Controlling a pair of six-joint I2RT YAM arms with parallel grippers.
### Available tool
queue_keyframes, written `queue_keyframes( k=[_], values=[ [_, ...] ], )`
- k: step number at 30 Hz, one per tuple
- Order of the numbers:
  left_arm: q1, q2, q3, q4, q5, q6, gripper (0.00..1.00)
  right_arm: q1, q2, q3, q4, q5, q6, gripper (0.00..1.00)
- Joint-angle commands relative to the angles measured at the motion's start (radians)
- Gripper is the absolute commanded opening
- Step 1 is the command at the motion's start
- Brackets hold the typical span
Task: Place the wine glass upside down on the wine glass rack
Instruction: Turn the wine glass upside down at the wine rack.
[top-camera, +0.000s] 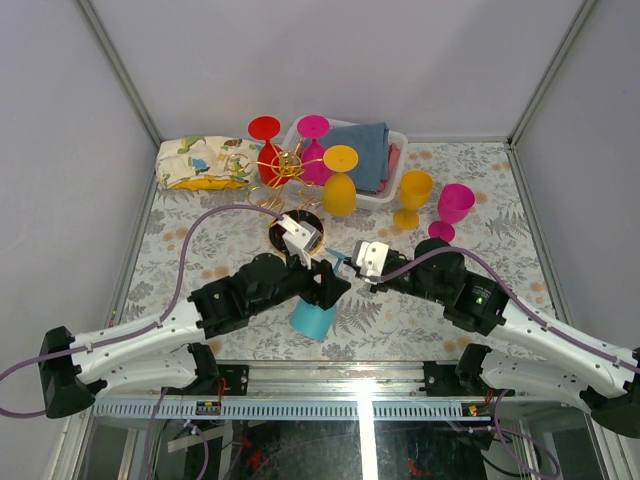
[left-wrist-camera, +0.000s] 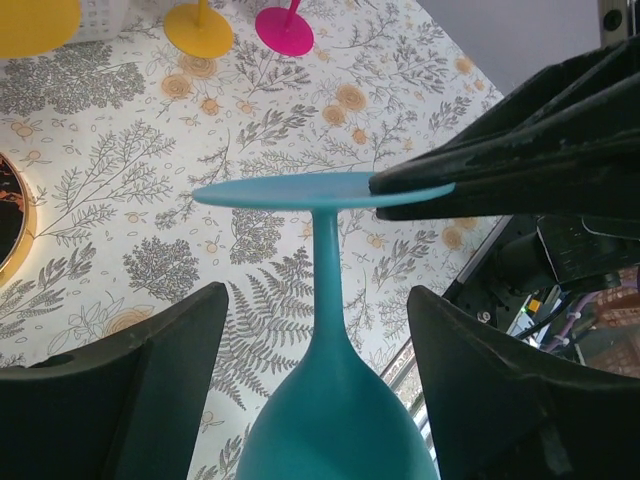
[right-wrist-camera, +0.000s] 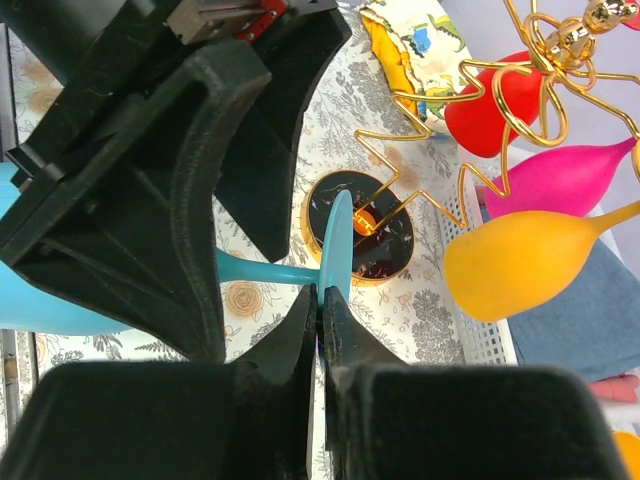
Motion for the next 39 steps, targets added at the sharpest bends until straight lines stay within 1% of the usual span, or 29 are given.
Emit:
queue_keyframes(
  k=[1, 3, 6, 9, 11, 20, 24, 25, 27, 28, 30, 35, 39],
  values=[
    [0.001, -0.017, 0.03, 0.075, -0.045, 0.003, 0.72, 0.007, 0.001, 0.01, 0.041, -0.045, 0.007, 0.0],
    [0.0, -0.018, 0.035, 0.07, -0.042, 0.008, 0.65, 0.008, 0.004, 0.017, 0.032, -0.044, 0.008, 0.0],
    [0.0, -0.021, 0.035, 0.064, -0.037, 0.009, 0.49, 0.008, -0.006, 0.012, 0.043, -0.03, 0.014, 0.0],
    [0.0, -0.023, 0.025, 0.068, -0.034, 0.005, 0.32, 0.009, -0.012, 0.01, 0.05, -0.016, 0.015, 0.0],
    [0.001, -0.023, 0.02, 0.07, -0.027, 0.0, 0.22, 0.008, -0.014, 0.012, 0.057, -0.005, 0.018, 0.0],
    [0.0, -0.039, 0.008, 0.061, -0.024, -0.007, 0.01, 0.008, -0.022, 0.004, 0.095, 0.049, 0.035, 0.0],
    [0.001, -0.042, 0.008, 0.053, -0.019, -0.009, 0.0, 0.008, -0.021, 0.007, 0.088, 0.07, 0.038, 0.0],
    [0.0, -0.041, 0.009, 0.051, -0.016, -0.009, 0.05, 0.009, -0.024, 0.004, 0.092, 0.071, 0.039, 0.0],
    [0.002, -0.04, 0.008, 0.047, -0.012, -0.008, 0.19, 0.008, -0.031, -0.001, 0.103, 0.07, 0.039, 0.0],
    [0.0, -0.039, 0.008, 0.046, -0.013, -0.008, 0.24, 0.007, -0.032, -0.004, 0.104, 0.07, 0.036, 0.0],
    [0.001, -0.035, 0.006, 0.046, -0.012, -0.008, 0.31, 0.008, -0.03, -0.003, 0.104, 0.068, 0.032, 0.0],
    [0.001, -0.039, -0.004, 0.048, -0.012, -0.014, 0.33, 0.008, -0.023, 0.002, 0.088, 0.058, 0.031, 0.0],
    [0.0, -0.045, -0.003, 0.04, -0.022, -0.011, 0.24, 0.008, -0.022, -0.003, 0.093, 0.058, 0.031, 0.0]
  ],
)
